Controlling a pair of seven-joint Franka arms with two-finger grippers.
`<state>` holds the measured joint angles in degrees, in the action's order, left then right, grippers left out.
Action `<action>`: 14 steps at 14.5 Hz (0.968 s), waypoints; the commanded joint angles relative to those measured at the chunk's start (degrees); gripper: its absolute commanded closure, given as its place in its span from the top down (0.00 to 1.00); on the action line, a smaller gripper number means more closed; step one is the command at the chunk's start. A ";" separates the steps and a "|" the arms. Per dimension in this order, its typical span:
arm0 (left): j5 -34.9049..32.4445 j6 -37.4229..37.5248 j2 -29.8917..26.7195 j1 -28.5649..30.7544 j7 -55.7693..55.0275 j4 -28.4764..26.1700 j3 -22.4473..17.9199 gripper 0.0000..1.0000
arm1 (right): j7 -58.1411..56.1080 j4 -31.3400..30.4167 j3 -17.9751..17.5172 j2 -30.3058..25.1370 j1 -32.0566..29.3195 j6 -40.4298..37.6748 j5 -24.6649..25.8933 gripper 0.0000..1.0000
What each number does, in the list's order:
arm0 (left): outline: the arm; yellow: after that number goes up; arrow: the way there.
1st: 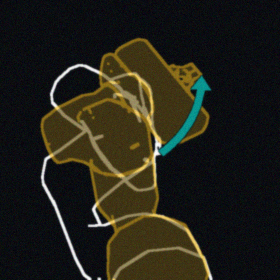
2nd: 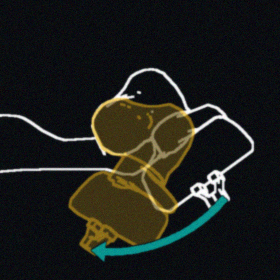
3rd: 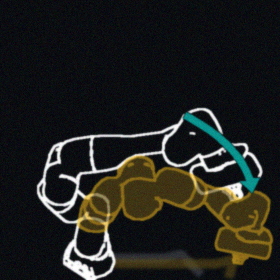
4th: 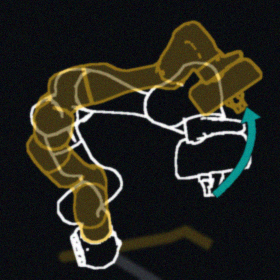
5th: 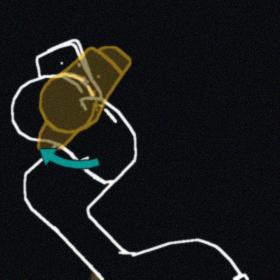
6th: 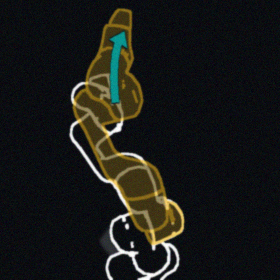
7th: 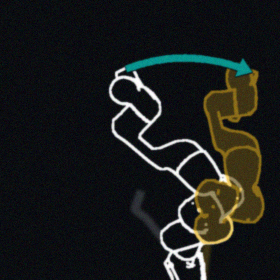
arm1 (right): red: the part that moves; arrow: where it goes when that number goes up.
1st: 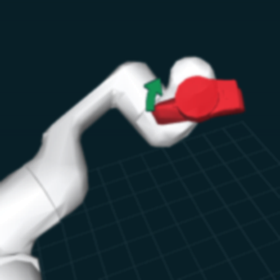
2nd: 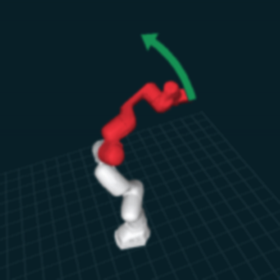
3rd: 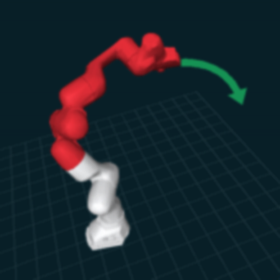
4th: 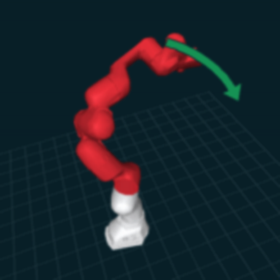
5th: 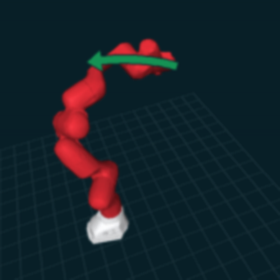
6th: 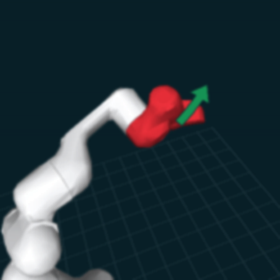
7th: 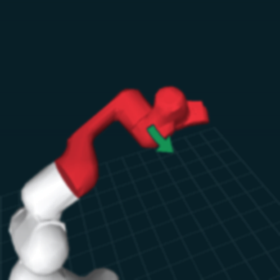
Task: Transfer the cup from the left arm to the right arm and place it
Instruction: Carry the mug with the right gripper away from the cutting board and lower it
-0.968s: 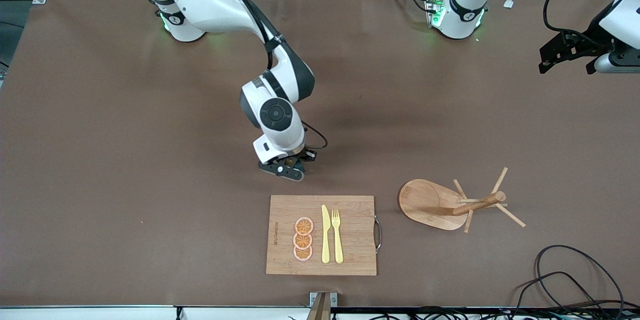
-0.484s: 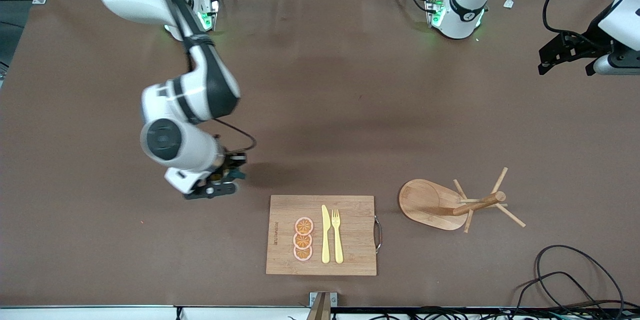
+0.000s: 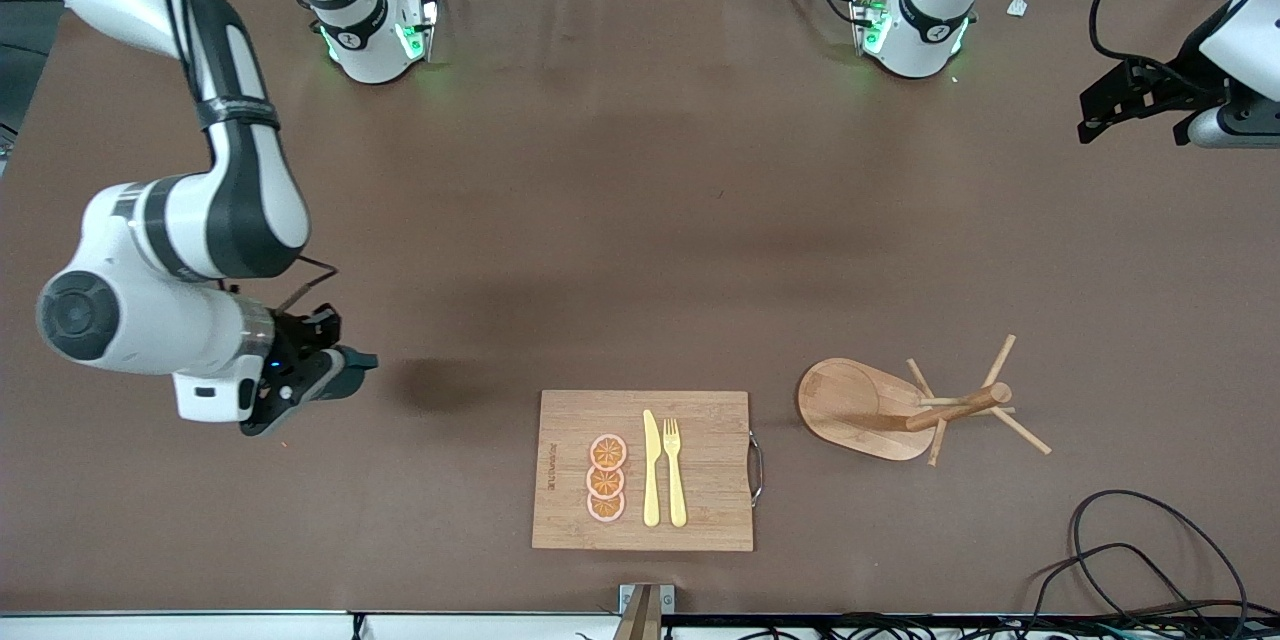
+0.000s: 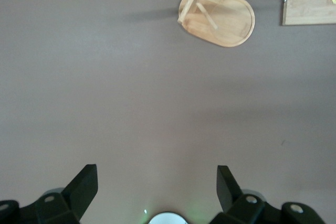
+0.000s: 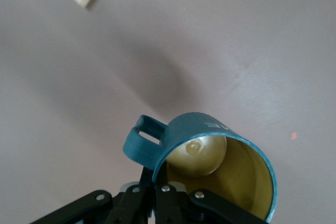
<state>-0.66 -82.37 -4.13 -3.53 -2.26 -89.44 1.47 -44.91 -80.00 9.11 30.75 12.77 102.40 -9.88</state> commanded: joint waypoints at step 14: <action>-1.88 -1.57 -2.29 0.19 -1.61 -3.81 1.69 1.00 | 2.55 -11.49 0.04 4.84 -8.55 11.59 2.23 0.13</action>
<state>-1.46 -82.83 -5.06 -3.52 -3.43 -91.67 2.73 -44.31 -90.80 9.84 34.57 5.54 112.52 -7.81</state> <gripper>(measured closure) 0.000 0.912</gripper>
